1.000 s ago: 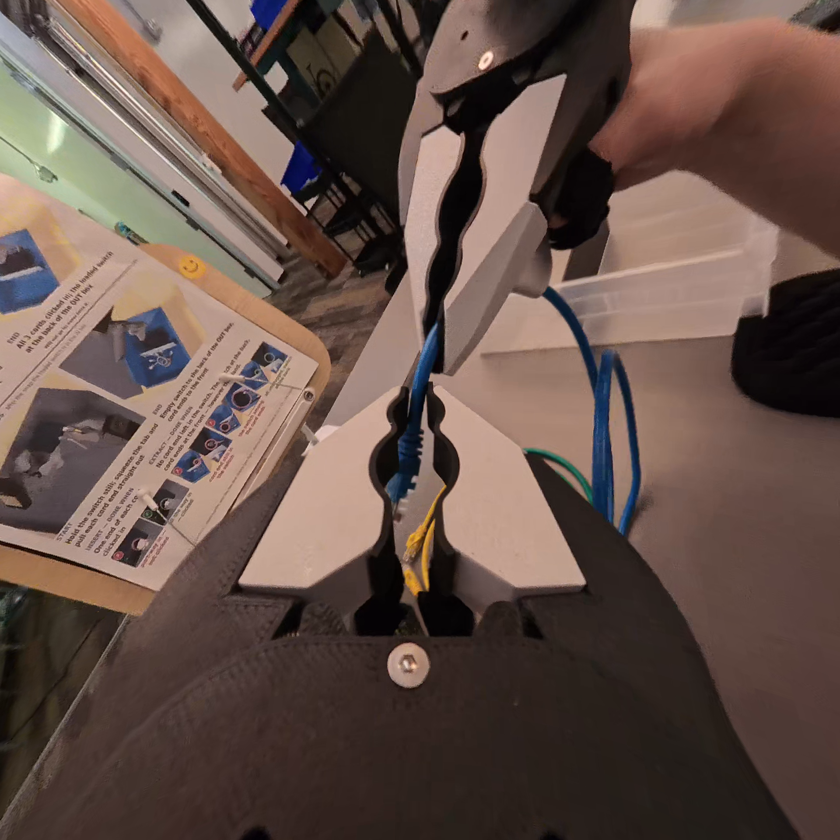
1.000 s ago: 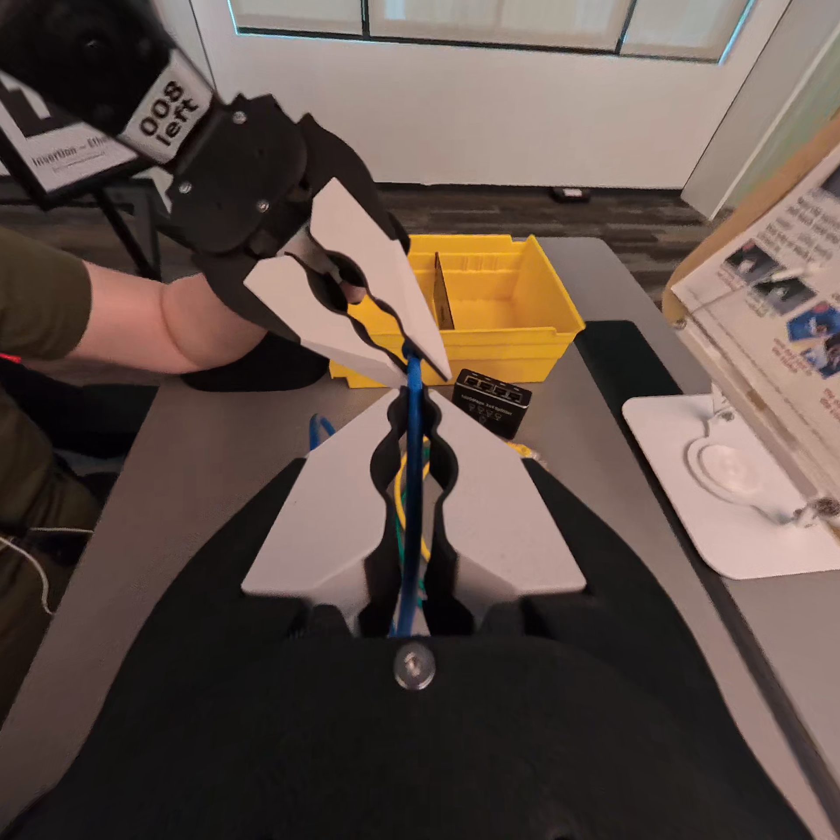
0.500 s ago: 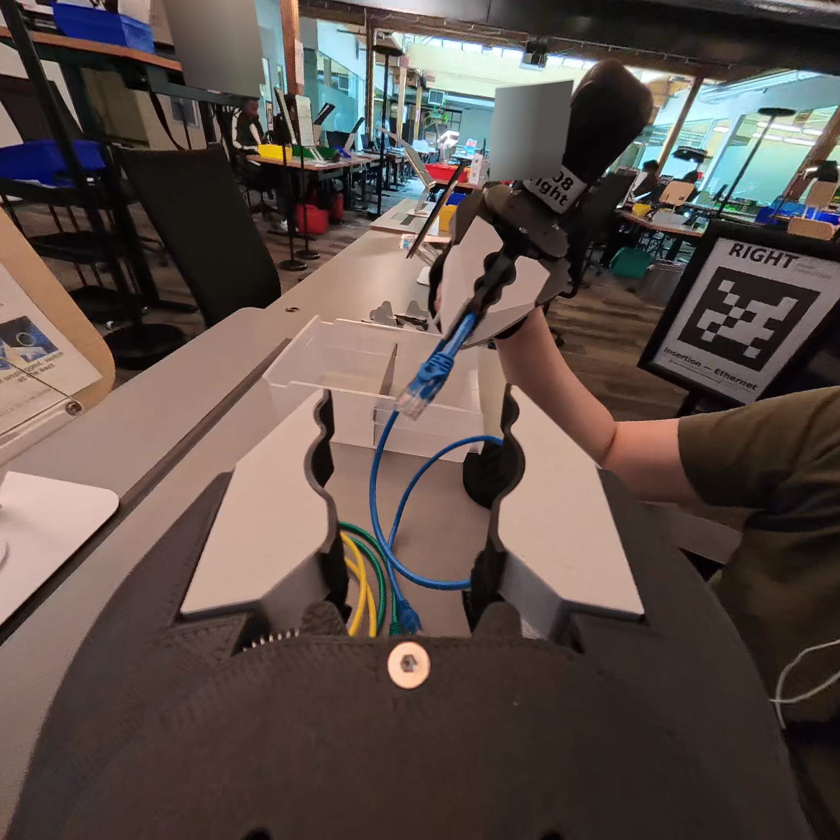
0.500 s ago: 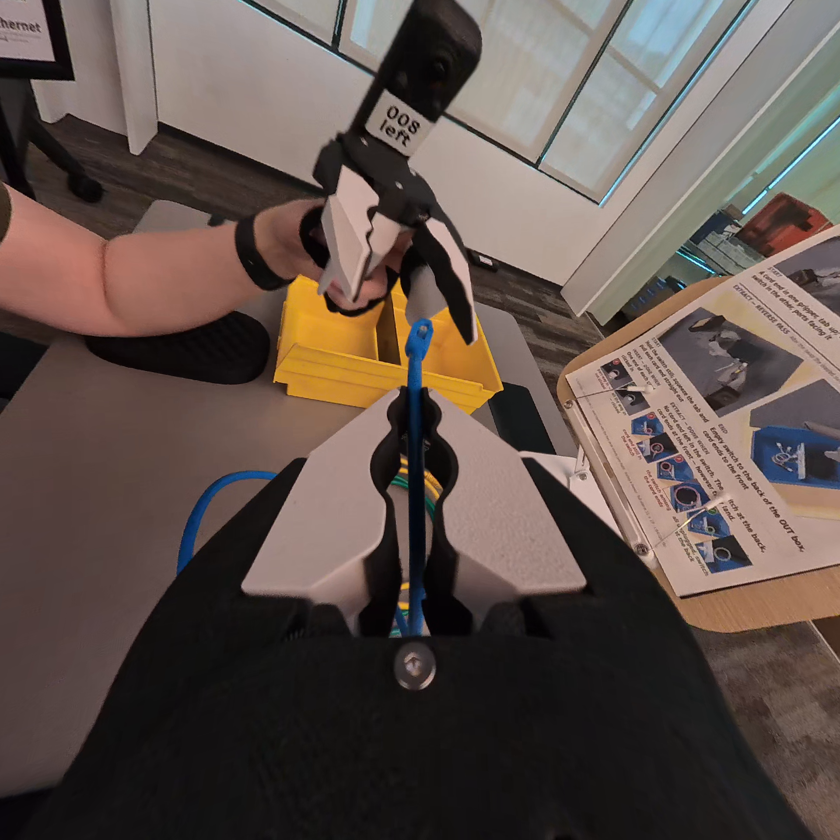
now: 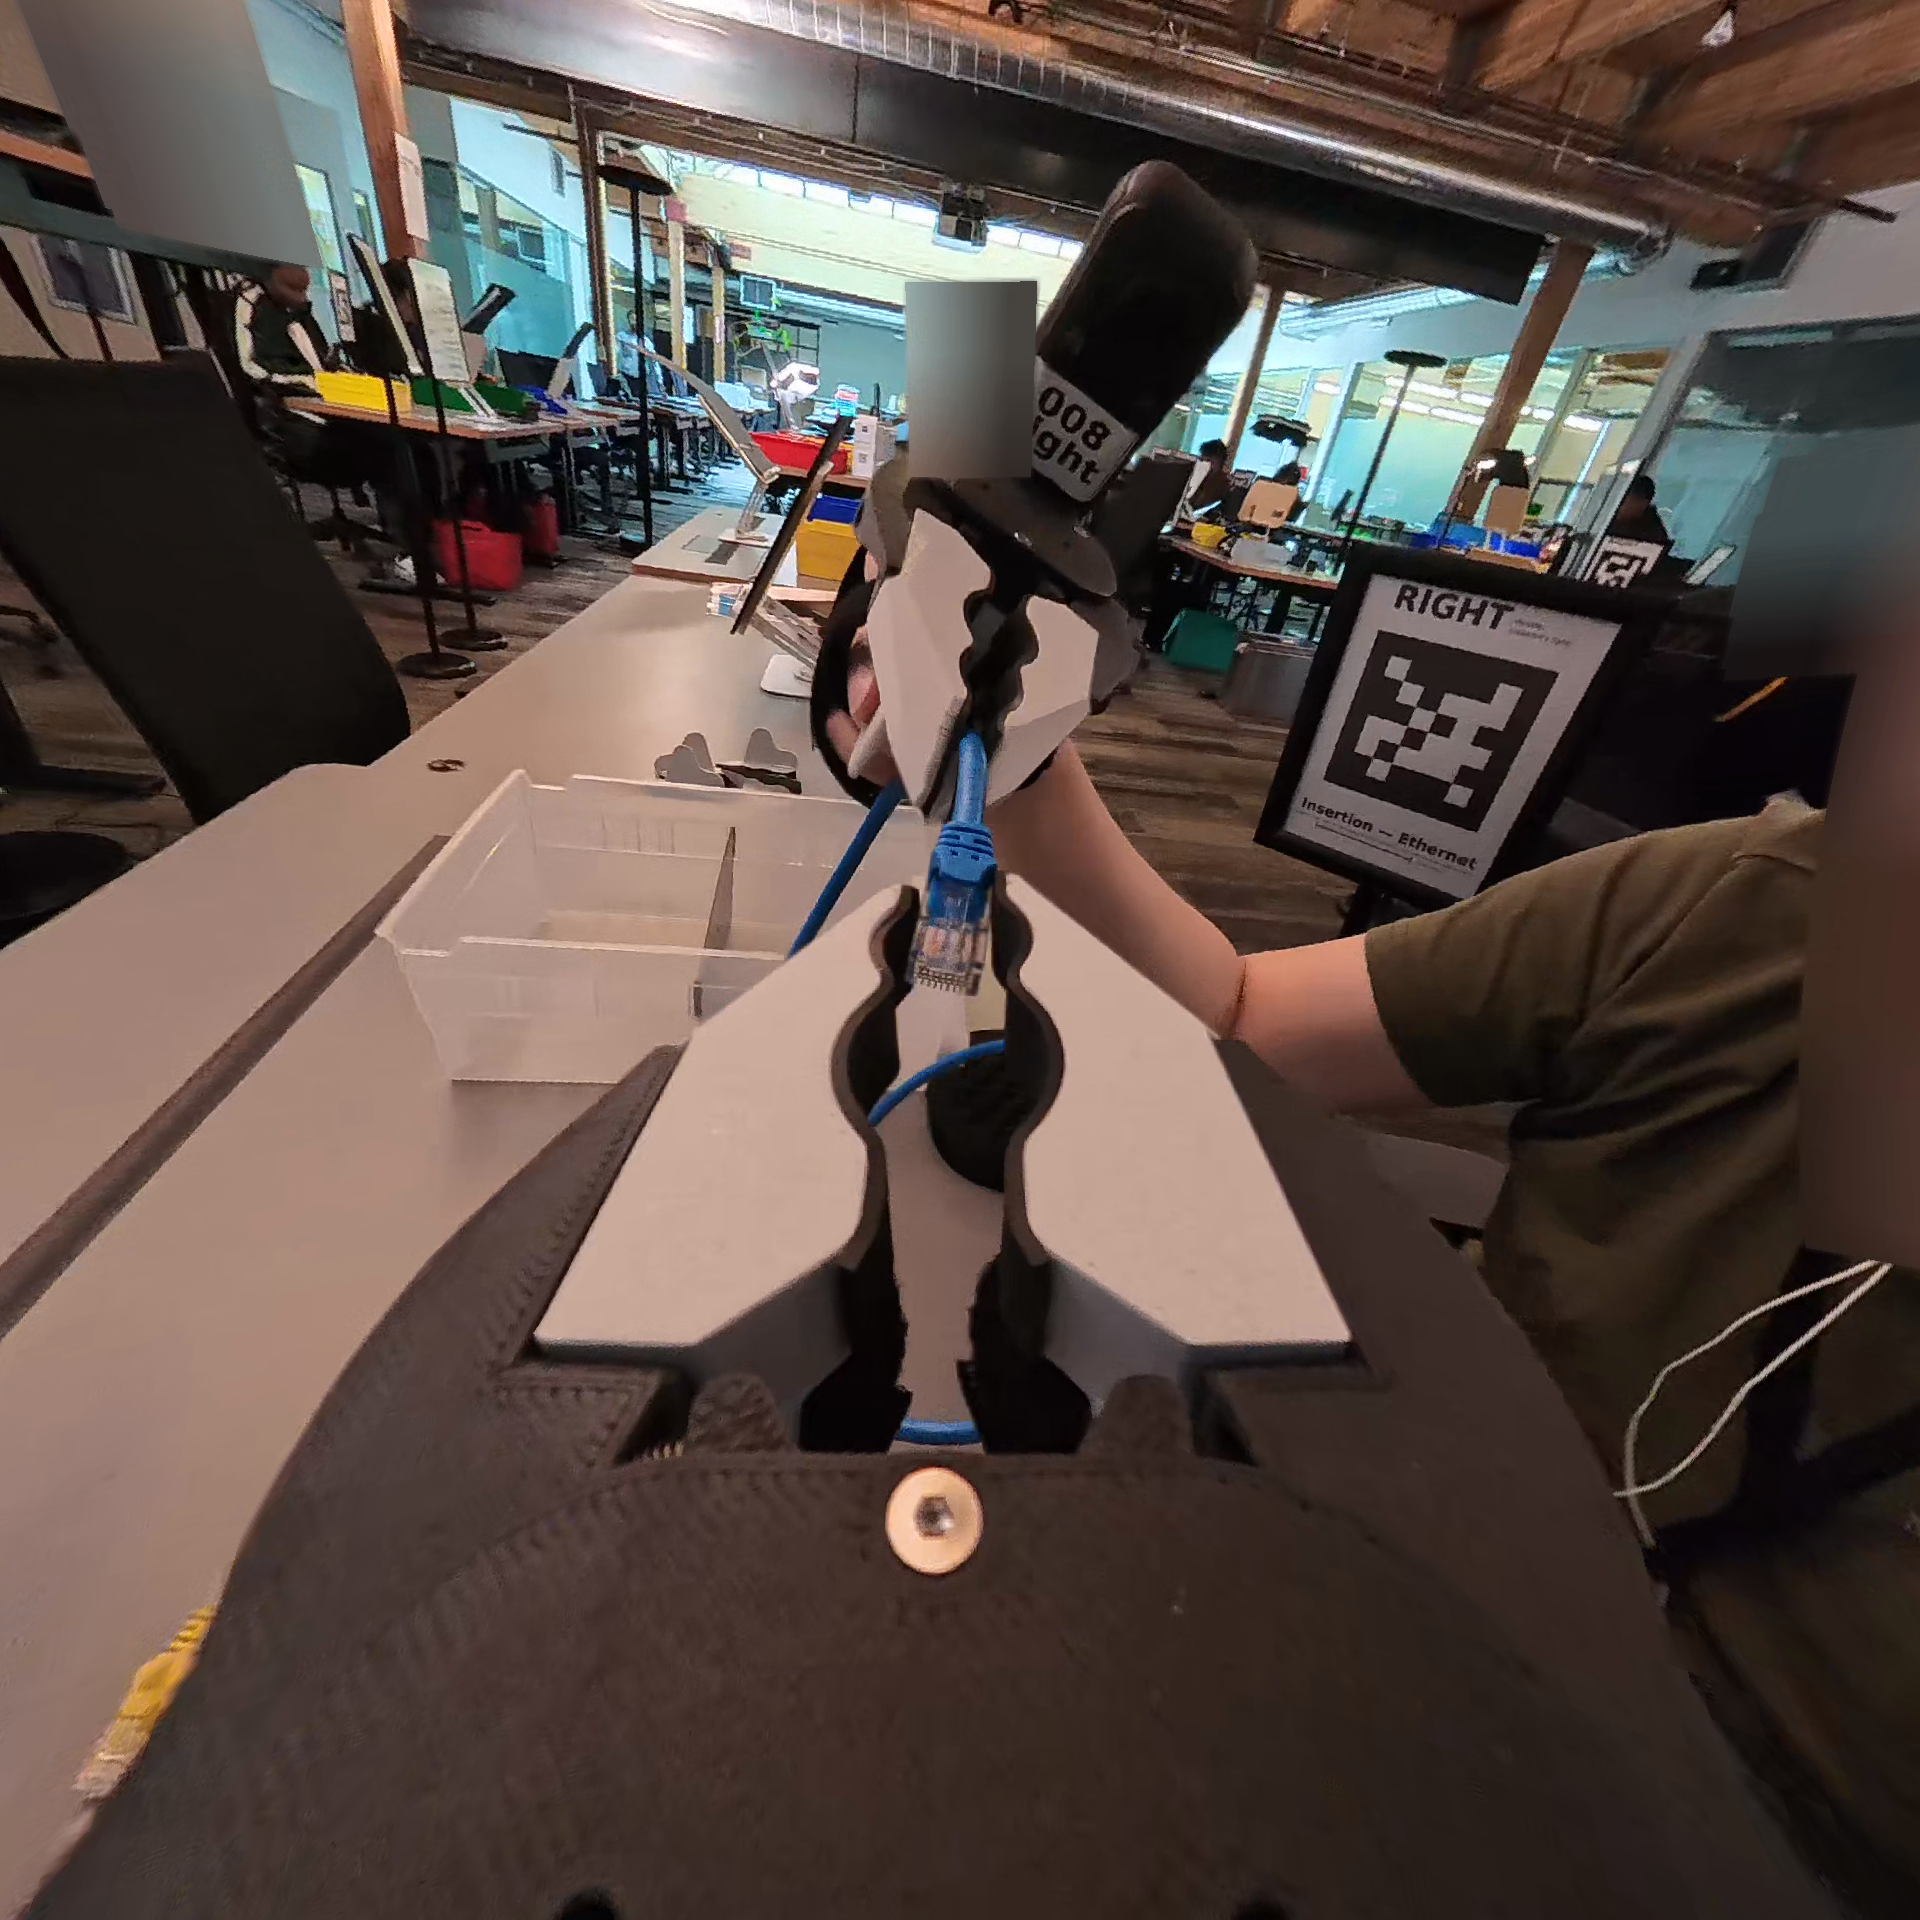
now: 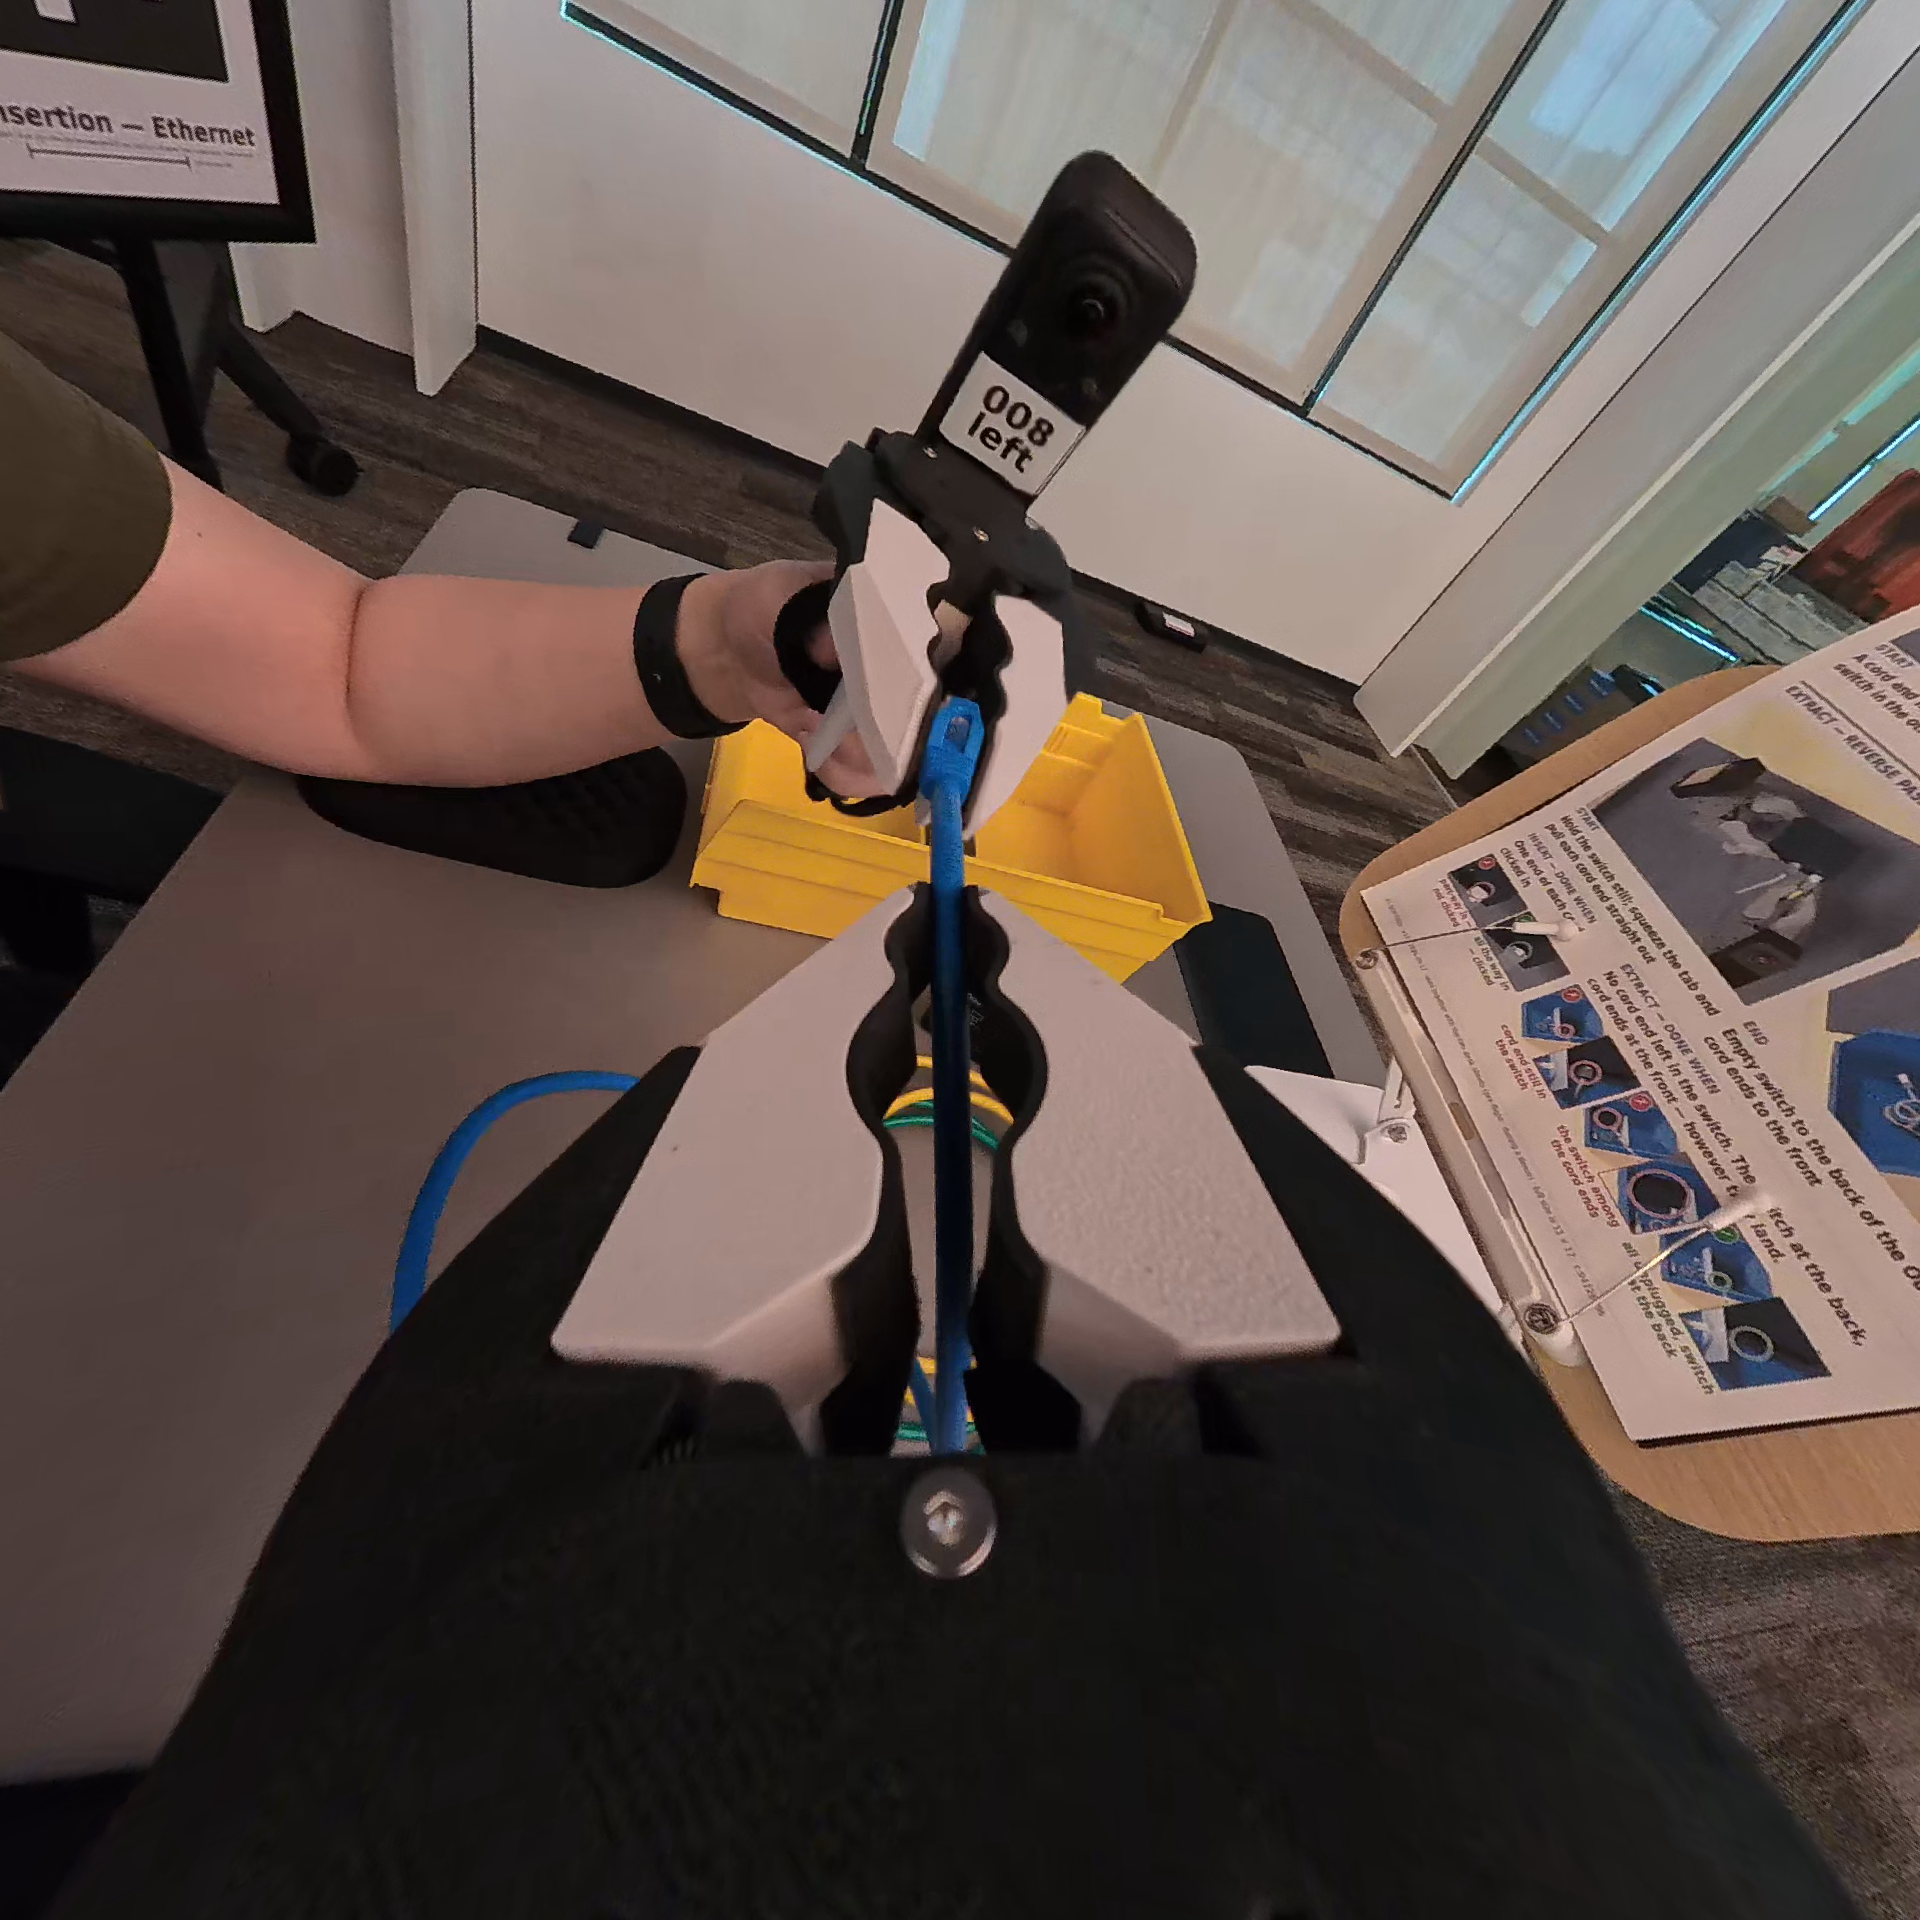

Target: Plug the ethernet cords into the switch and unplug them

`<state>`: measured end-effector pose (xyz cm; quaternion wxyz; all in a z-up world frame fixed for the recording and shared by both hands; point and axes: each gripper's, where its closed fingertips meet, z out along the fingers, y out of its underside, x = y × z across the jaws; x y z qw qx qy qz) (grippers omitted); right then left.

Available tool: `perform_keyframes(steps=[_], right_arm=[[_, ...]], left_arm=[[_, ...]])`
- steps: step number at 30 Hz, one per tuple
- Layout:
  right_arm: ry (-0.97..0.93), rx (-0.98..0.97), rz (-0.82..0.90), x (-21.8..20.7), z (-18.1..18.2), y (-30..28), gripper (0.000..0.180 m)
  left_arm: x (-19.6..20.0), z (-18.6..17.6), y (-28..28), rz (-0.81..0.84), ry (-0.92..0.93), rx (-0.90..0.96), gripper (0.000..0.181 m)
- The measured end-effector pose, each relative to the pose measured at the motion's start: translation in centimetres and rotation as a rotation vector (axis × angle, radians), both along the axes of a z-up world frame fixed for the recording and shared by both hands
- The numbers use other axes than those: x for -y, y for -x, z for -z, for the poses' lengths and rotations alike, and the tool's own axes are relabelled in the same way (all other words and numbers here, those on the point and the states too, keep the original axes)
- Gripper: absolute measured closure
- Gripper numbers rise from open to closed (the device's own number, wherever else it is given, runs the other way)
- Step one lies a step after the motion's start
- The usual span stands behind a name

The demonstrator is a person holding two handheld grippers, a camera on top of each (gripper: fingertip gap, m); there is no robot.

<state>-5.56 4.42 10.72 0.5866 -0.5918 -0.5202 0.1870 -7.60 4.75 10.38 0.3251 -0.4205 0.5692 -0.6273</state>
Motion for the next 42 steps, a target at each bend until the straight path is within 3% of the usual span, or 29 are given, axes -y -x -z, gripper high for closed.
perform_keyframes(steps=[4,8,10,12,15,18,20,22,25,28,33,42], right_arm=[[0.018,0.013,-0.065,1.0,0.5,0.4,0.173],[-0.051,-0.191,-0.307,5.6,-3.3,1.1,0.111],[-0.064,-0.327,-0.364,6.7,-5.4,0.2,0.1],[-0.057,-0.451,-0.313,5.1,-6.5,-1.0,0.092],[-0.044,-0.508,-0.148,0.3,-5.3,-2.1,0.101],[-0.095,-0.311,0.018,-4.0,-0.7,-1.1,0.113],[-0.115,-0.178,-0.029,-4.1,2.1,1.5,0.116],[-0.048,-0.138,-0.185,-2.0,3.6,4.4,0.115],[0.091,-0.284,-0.423,1.6,2.2,6.5,0.107],[0.139,-0.459,-0.544,3.1,-0.4,6.6,0.112],[0.04,-0.603,-0.406,1.5,-3.1,5.4,0.138],[0.1,-0.622,-0.301,-0.3,-3.6,4.0,0.154]], left_arm=[[0.9,-0.2,0.4,0.012,-0.082,-0.003,0.17],[2.8,-0.2,1.0,0.053,-0.181,-0.009,0.171],[3.9,-0.6,1.2,0.077,-0.195,0.001,0.171],[4.9,-0.9,1.2,0.104,-0.2,0.009,0.171],[6.0,-1.5,1.3,0.124,-0.205,0.03,0.171],[6.3,-2.3,1.5,0.111,-0.206,0.069,0.171],[5.5,-2.8,1.5,0.059,-0.221,0.098,0.171],[4.6,-3.2,1.8,0.023,-0.228,0.119,0.171],[3.6,-3.3,2.2,0.001,-0.219,0.117,0.171],[2.8,-3.4,2.0,-0.034,-0.216,0.117,0.17],[1.7,-3.9,2.3,-0.07,-0.169,0.124,0.17],[0.7,-3.2,2.1,-0.122,-0.159,0.057,0.17]])
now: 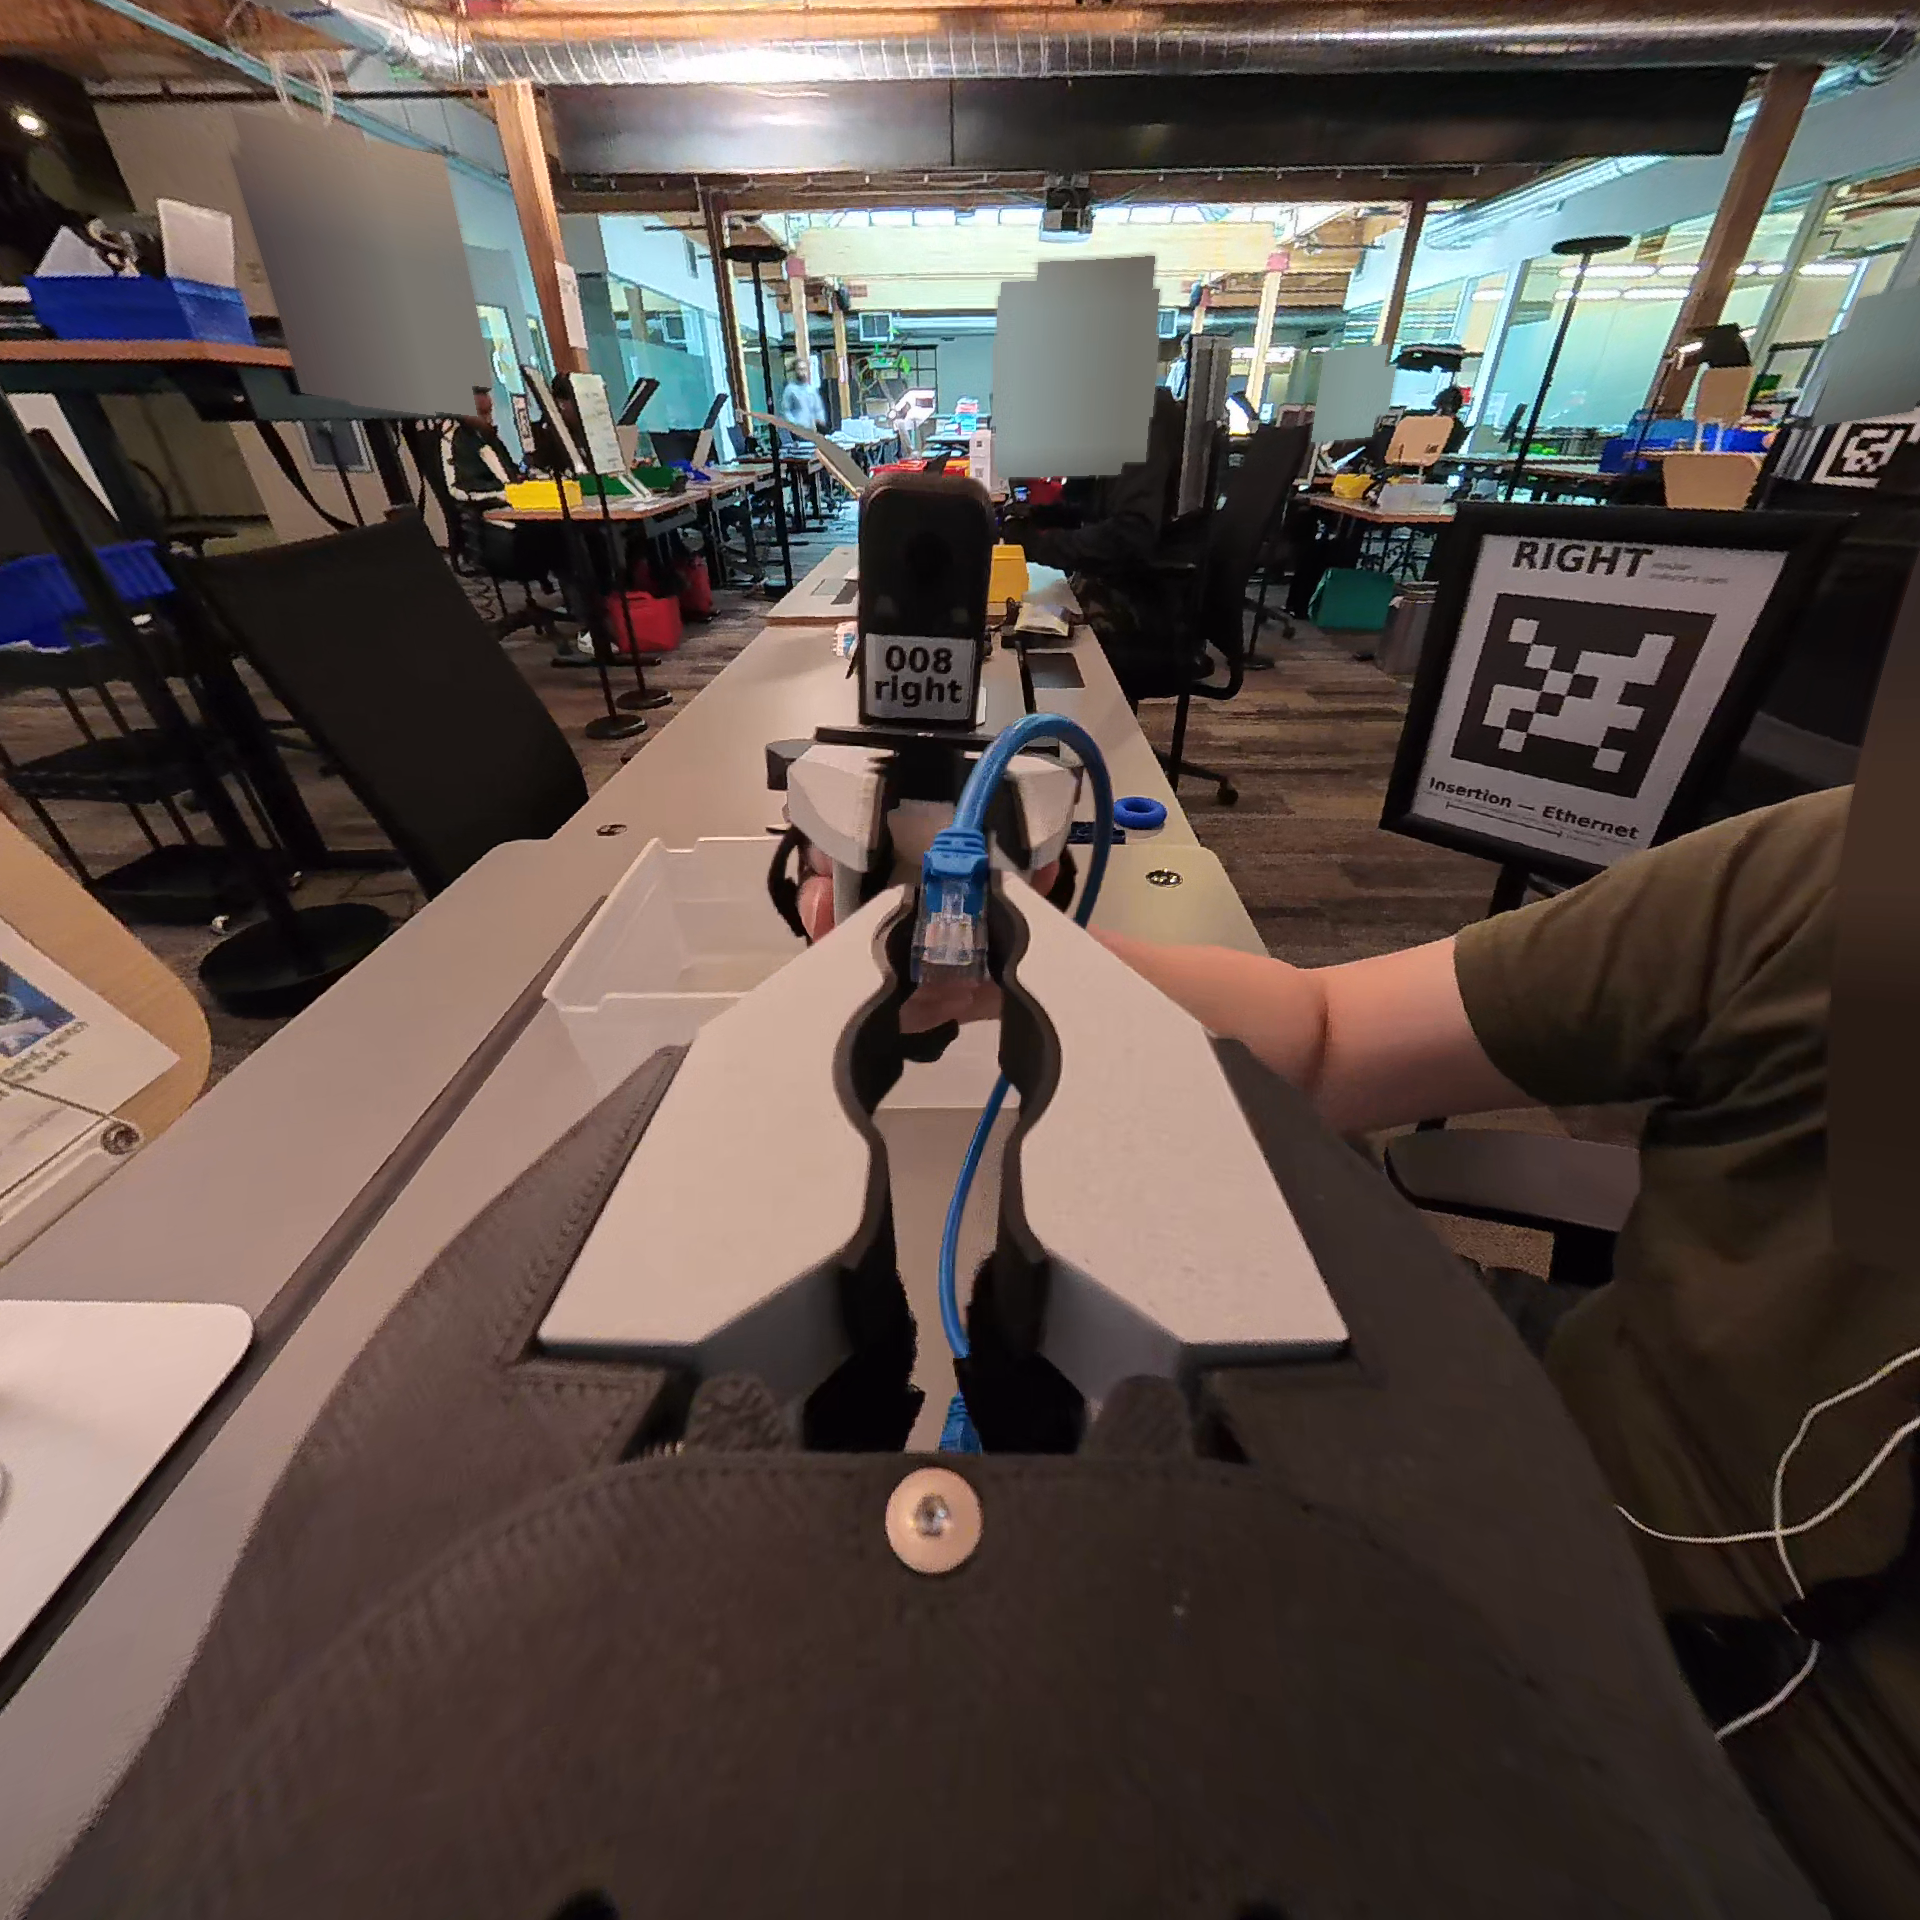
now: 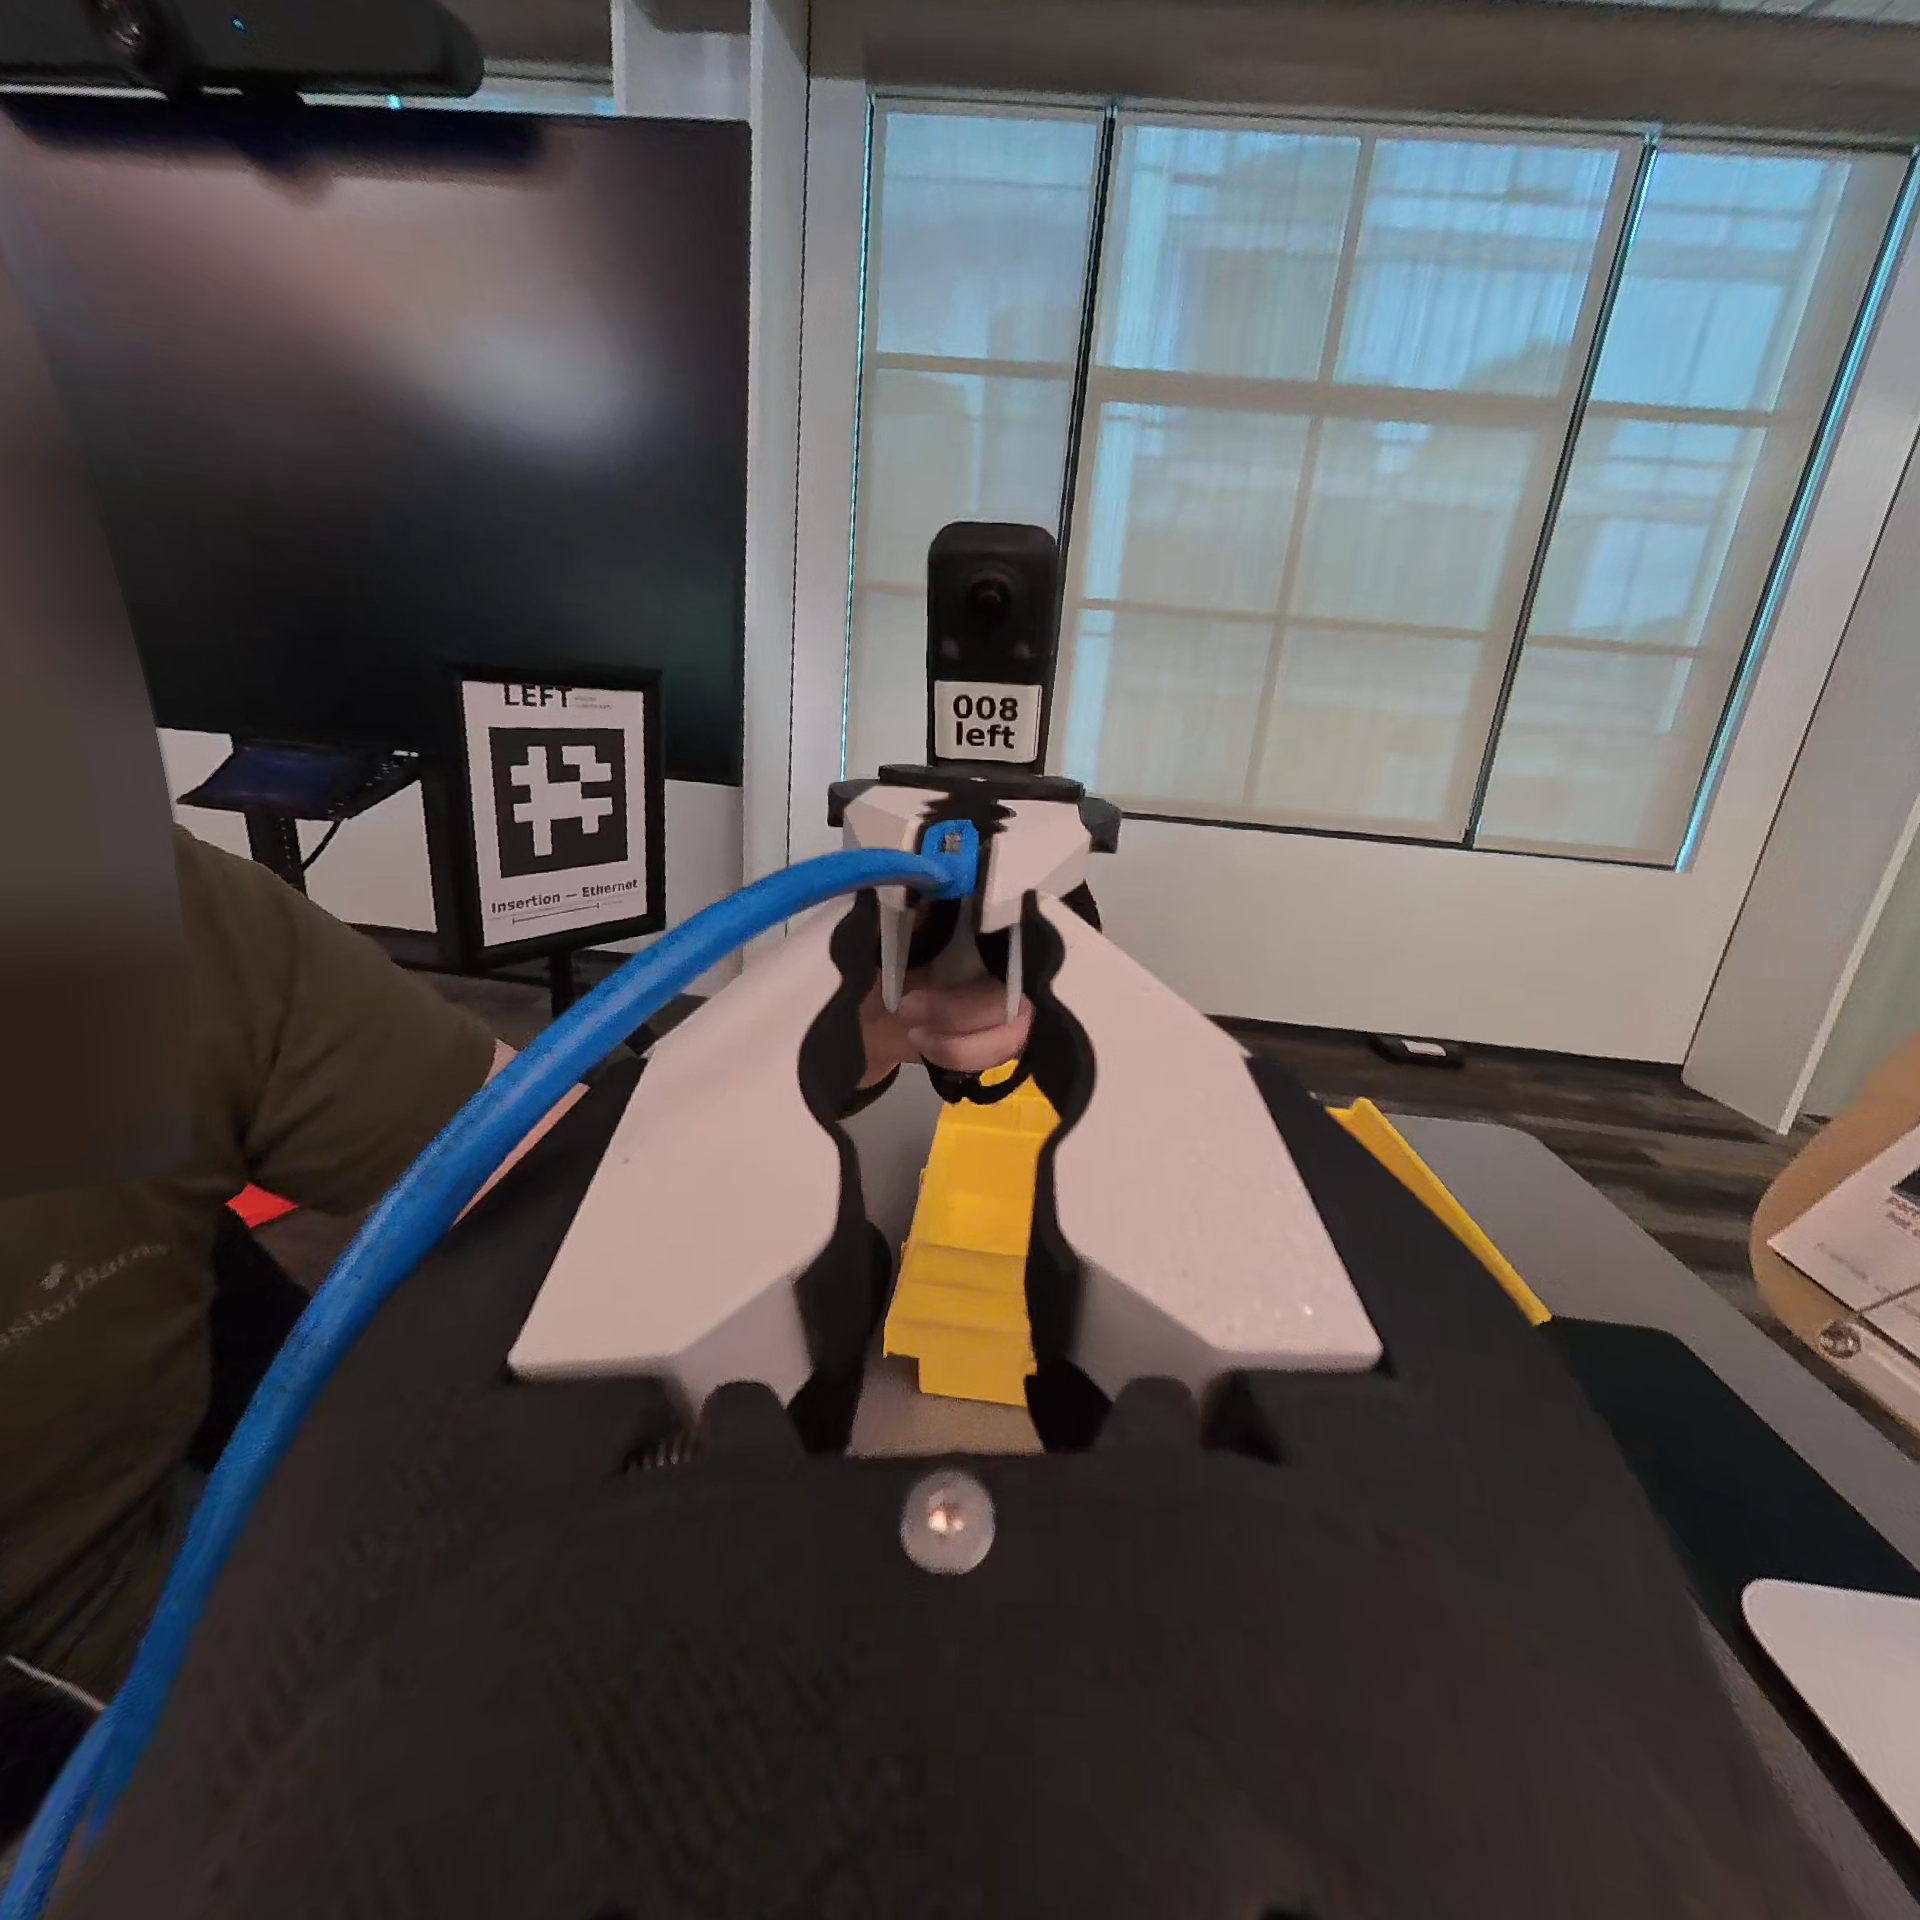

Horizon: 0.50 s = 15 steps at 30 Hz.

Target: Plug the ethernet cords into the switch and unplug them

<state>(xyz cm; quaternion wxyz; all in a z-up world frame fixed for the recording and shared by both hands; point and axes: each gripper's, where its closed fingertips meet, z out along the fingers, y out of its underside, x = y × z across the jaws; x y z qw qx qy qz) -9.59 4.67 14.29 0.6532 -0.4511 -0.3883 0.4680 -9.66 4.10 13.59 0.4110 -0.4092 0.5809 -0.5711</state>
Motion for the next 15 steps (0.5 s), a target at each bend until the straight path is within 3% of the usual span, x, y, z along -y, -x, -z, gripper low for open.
perform_keyframes(steps=[4,10,15], right_arm=[[0.041,0.003,-0.028,-0.1,0.3,0.5,0.147],[0.106,-0.028,-0.001,-1.1,0.3,0.3,0.167],[0.146,0.003,0.024,-1.9,0.9,-0.1,0.172]], left_arm=[[-0.7,0.5,-0.4,-0.036,0.007,-0.03,0.17],[-1.2,1.1,-0.6,-0.064,0.002,-0.06,0.17],[-1.9,1.9,-1.0,-0.154,-0.14,-0.07,0.163]])
